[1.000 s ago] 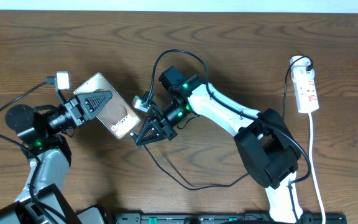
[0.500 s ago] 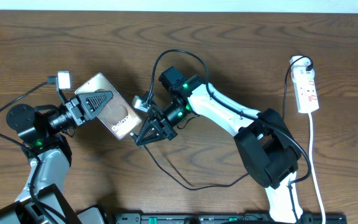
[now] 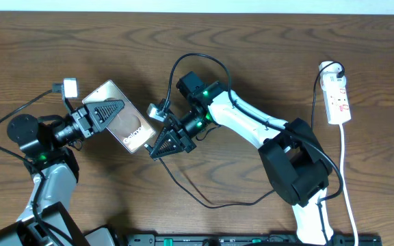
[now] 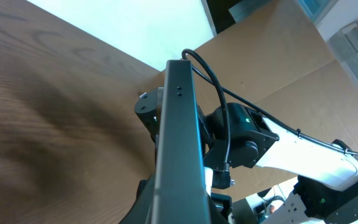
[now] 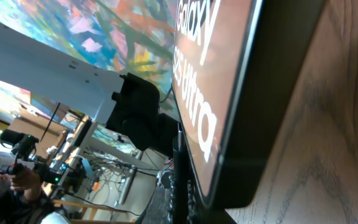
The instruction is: Plug charger to phone and switch on socket
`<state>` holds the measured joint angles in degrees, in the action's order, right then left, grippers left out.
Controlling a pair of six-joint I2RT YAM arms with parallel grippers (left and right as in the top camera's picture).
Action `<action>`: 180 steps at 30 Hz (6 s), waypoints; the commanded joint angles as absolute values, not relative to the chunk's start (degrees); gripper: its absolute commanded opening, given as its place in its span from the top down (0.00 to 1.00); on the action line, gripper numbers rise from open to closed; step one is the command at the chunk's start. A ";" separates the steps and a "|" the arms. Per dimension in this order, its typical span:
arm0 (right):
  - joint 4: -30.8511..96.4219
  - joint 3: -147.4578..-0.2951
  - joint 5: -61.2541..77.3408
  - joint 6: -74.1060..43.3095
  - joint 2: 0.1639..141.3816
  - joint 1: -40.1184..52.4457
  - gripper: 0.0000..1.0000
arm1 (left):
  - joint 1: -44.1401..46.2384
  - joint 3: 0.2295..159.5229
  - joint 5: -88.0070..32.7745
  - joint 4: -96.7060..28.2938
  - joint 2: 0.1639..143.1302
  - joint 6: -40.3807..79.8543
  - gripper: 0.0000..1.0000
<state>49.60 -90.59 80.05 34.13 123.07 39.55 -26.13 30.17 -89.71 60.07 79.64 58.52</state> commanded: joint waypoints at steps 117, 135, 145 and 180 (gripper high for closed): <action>44.51 -91.11 81.80 26.57 123.50 38.44 0.99 | -25.89 30.22 -90.04 60.14 79.31 59.66 0.92; 43.64 -91.11 81.78 23.55 123.50 38.46 0.99 | -25.89 30.22 -90.04 60.14 79.31 59.61 0.93; 41.95 -91.11 81.17 20.56 123.50 38.46 0.99 | -25.89 30.22 -90.04 60.14 79.31 59.64 0.93; 35.33 -91.11 80.18 14.98 123.50 38.54 0.99 | -23.29 29.36 -90.06 60.14 79.31 57.36 0.93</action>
<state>36.16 -90.43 79.29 15.57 123.07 39.00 -26.26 30.17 -85.67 60.03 79.64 58.19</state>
